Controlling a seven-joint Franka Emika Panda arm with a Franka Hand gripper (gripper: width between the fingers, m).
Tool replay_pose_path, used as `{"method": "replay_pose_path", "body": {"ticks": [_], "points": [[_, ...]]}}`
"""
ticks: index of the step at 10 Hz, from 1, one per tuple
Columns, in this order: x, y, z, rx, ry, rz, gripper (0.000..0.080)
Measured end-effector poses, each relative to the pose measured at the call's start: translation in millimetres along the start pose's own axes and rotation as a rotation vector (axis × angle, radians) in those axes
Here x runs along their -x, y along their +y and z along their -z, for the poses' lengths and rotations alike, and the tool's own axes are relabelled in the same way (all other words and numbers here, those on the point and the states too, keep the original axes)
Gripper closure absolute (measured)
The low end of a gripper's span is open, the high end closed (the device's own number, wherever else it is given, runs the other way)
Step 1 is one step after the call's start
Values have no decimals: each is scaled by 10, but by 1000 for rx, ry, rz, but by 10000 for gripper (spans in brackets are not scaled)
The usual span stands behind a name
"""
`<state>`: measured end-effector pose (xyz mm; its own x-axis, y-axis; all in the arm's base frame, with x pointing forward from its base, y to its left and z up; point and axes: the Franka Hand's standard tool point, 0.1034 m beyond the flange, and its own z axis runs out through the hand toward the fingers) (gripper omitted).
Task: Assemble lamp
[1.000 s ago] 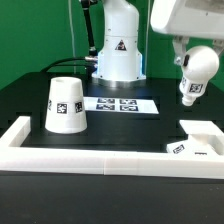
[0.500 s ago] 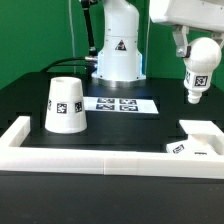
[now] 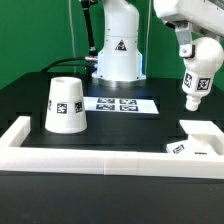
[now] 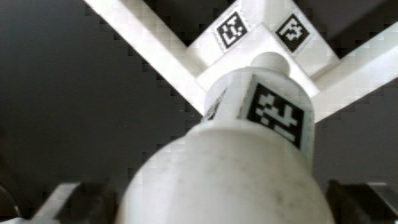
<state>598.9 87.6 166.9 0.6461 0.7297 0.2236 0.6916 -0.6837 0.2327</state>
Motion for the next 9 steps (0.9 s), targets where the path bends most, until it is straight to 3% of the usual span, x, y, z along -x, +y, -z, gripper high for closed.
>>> {"method": "replay_pose_path", "body": {"ticks": [3, 6, 9], "points": [[0, -3, -76, -5, -7, 2, 222], [-163, 111, -179, 5, 6, 1, 222], [-168, 58, -261, -4, 2, 7, 222]]}}
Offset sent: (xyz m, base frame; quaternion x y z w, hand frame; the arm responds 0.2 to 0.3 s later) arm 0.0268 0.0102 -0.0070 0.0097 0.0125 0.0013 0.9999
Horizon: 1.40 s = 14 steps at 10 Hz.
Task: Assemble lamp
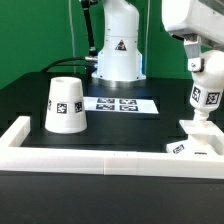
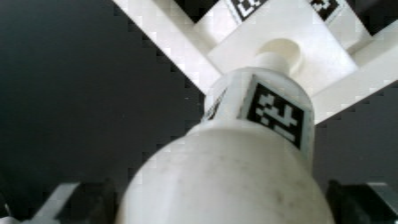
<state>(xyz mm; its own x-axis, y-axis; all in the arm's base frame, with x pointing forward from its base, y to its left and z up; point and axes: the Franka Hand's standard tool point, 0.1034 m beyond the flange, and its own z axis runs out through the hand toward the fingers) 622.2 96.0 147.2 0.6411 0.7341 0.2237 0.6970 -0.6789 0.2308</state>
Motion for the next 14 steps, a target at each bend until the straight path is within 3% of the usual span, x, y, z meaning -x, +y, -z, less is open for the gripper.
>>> {"method": "replay_pose_path", "body": {"ticks": [8, 14], "points": [[90, -122, -96, -9, -2, 5, 222], [70, -210, -90, 59, 135, 9, 222]]}}
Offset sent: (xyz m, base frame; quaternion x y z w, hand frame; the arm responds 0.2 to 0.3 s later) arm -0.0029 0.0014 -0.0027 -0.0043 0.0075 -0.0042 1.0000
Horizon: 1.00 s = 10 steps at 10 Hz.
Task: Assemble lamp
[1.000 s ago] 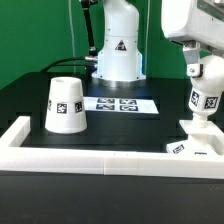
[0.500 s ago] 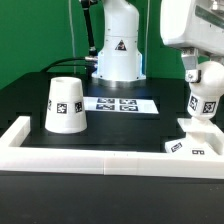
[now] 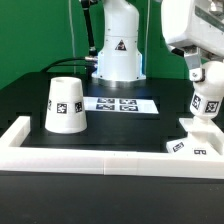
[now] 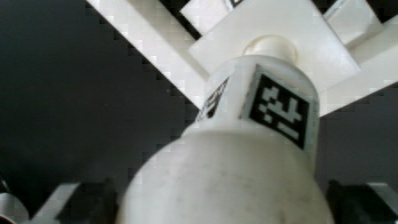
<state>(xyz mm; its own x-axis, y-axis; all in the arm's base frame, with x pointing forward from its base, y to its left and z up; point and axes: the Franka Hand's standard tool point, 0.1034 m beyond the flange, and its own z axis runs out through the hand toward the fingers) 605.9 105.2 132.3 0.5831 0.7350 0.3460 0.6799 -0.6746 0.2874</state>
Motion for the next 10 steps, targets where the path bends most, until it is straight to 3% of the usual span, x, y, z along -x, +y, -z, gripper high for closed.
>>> {"method": "replay_pose_path", "body": {"ticks": [3, 8, 10], "points": [[49, -9, 6, 16, 27, -6, 222], [100, -41, -18, 13, 24, -8, 222], [139, -71, -19, 28, 53, -11, 222]]}}
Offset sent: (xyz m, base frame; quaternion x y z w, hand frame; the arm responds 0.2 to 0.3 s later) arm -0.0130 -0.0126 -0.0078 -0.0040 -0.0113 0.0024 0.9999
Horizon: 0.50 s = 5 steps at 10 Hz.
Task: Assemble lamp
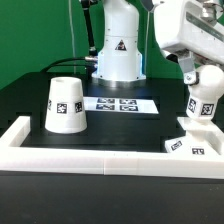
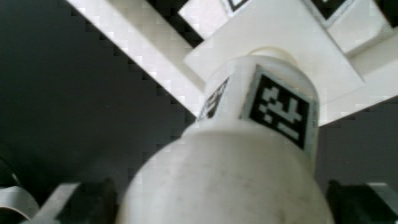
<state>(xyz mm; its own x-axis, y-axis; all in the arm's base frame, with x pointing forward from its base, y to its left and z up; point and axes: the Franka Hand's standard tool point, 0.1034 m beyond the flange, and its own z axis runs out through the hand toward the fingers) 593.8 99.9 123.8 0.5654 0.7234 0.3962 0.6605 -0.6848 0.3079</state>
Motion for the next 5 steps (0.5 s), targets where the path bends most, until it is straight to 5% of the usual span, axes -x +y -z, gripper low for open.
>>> {"method": "replay_pose_path", "body": {"ticks": [5], "points": [[1, 4, 6, -3, -6, 2, 104]]}}
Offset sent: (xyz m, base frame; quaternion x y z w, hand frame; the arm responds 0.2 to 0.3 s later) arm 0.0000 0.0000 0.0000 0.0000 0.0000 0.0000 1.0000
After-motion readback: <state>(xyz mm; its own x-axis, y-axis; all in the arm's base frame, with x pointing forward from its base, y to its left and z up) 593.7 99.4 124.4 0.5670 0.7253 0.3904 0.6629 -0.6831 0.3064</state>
